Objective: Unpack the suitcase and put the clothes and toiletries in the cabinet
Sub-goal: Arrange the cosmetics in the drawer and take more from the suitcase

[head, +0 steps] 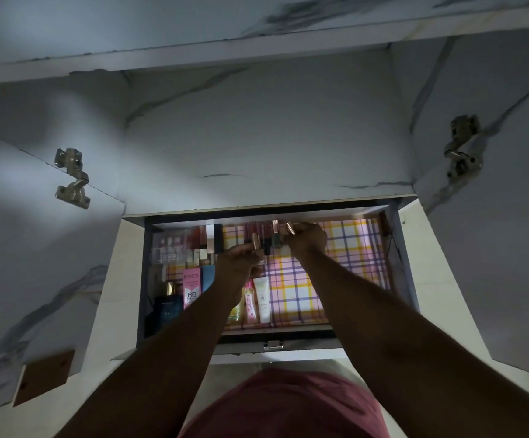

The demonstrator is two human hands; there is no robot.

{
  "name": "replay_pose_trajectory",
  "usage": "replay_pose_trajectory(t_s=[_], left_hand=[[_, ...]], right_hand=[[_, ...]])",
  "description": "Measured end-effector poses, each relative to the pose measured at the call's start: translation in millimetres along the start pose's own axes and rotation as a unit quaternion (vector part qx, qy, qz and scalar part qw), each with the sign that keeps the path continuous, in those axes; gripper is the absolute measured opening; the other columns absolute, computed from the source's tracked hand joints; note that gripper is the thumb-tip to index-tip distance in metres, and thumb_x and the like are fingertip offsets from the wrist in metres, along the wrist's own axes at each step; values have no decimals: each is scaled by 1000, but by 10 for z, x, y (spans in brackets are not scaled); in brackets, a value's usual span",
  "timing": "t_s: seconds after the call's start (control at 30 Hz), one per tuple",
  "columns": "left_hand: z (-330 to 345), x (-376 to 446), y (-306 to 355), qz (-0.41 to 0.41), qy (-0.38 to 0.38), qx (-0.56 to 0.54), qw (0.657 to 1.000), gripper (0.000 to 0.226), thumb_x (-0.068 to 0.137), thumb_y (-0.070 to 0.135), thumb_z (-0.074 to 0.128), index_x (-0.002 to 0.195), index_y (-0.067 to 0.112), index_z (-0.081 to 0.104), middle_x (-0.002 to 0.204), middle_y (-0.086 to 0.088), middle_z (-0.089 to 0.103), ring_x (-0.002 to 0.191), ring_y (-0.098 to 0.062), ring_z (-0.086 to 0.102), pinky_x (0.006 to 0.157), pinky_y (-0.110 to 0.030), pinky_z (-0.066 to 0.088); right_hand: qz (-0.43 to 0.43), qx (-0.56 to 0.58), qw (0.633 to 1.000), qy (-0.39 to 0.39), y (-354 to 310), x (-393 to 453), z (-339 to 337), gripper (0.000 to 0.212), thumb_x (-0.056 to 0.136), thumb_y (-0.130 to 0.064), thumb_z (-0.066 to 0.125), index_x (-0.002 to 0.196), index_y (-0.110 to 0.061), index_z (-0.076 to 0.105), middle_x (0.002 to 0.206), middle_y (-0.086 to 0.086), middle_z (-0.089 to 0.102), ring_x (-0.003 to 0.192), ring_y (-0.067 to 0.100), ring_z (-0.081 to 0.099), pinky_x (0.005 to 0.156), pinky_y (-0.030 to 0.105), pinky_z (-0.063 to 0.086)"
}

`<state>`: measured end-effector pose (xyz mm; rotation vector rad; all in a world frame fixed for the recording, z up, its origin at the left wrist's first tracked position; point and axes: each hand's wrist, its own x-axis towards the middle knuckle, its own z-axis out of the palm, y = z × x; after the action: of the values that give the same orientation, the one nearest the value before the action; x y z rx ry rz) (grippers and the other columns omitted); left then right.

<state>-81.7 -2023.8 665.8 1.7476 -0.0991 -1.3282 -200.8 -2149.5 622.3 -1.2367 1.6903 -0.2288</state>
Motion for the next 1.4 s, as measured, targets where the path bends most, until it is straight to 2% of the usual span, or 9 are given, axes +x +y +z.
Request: replay_pose_trajectory(t_s=[0.2, 0.3, 0.4, 0.63, 0.73, 0.87, 1.03, 1.23, 1.4], left_hand=[[188, -9, 55, 11, -21, 6, 1000, 25, 92, 2, 71, 116, 9, 69, 110, -11, 75, 96, -25, 75, 82, -33, 63], [292, 12, 70, -6, -13, -6, 1000, 23, 92, -1, 70, 110, 14, 70, 111, -10, 75, 99, -26, 74, 82, -33, 63], [365, 28, 68, -15, -6, -5, 1000, 22, 91, 0, 72, 104, 17, 70, 111, -10, 74, 99, -27, 75, 85, -35, 63], [394, 91, 60, -35, -6, 1, 999, 22, 90, -1, 71, 107, 14, 70, 112, -10, 74, 100, -26, 74, 88, -37, 63], [410, 145, 16, -32, 0, -2, 999, 30, 88, -5, 74, 116, 6, 71, 112, -16, 75, 98, -29, 76, 89, -40, 63], [516, 206, -6, -38, 13, 2, 999, 30, 88, -9, 72, 112, 7, 74, 109, -16, 76, 98, -30, 76, 90, -41, 62], [794, 195, 31, -19, 17, 41, 999, 23, 91, -9, 69, 105, 7, 76, 101, -13, 77, 89, -25, 76, 81, -33, 63], [941, 304, -6, -3, 12, 111, 994, 27, 91, -8, 67, 90, 18, 75, 103, -11, 76, 92, -26, 74, 84, -40, 63], [780, 407, -8, 74, 37, 326, 942, 32, 93, 0, 68, 121, 14, 70, 119, -5, 70, 111, -22, 67, 92, -30, 56]], right_hand=[[52, -26, 998, 14, 147, 175, -250, 17, 98, -30, 64, 89, -16, 70, 86, -1, 71, 83, 17, 69, 73, 31, 58], [52, -73, 996, -21, 79, 100, -390, 11, 87, -27, 77, 93, -20, 70, 88, -3, 68, 84, 18, 68, 79, 35, 61], [45, -67, 996, 37, 87, 75, -374, 23, 80, -31, 88, 90, -20, 70, 90, -4, 70, 85, 13, 66, 78, 26, 54], [12, 44, 998, 41, 33, -10, -388, 26, 85, -14, 84, 73, -28, 65, 81, -12, 66, 87, 9, 64, 83, 24, 51], [-17, 73, 996, 46, 67, -58, -452, 16, 90, -3, 74, 90, -18, 77, 100, 0, 77, 96, 13, 70, 89, 26, 54], [-41, 106, 993, -27, 87, -134, -556, 21, 81, 0, 80, 75, -20, 78, 81, -5, 78, 82, 9, 71, 80, 28, 59], [25, 162, 974, -158, 112, -130, -665, 23, 81, 6, 80, 103, -1, 78, 96, 28, 76, 77, 34, 73, 59, 33, 60], [34, 86, 995, 20, 265, 85, -557, 21, 77, -18, 91, 95, -21, 80, 91, -4, 79, 87, 16, 75, 80, 36, 64], [4, -23, 995, 92, 319, 91, -536, 14, 85, -25, 83, 97, -22, 77, 92, -6, 77, 87, 12, 72, 78, 30, 58]])
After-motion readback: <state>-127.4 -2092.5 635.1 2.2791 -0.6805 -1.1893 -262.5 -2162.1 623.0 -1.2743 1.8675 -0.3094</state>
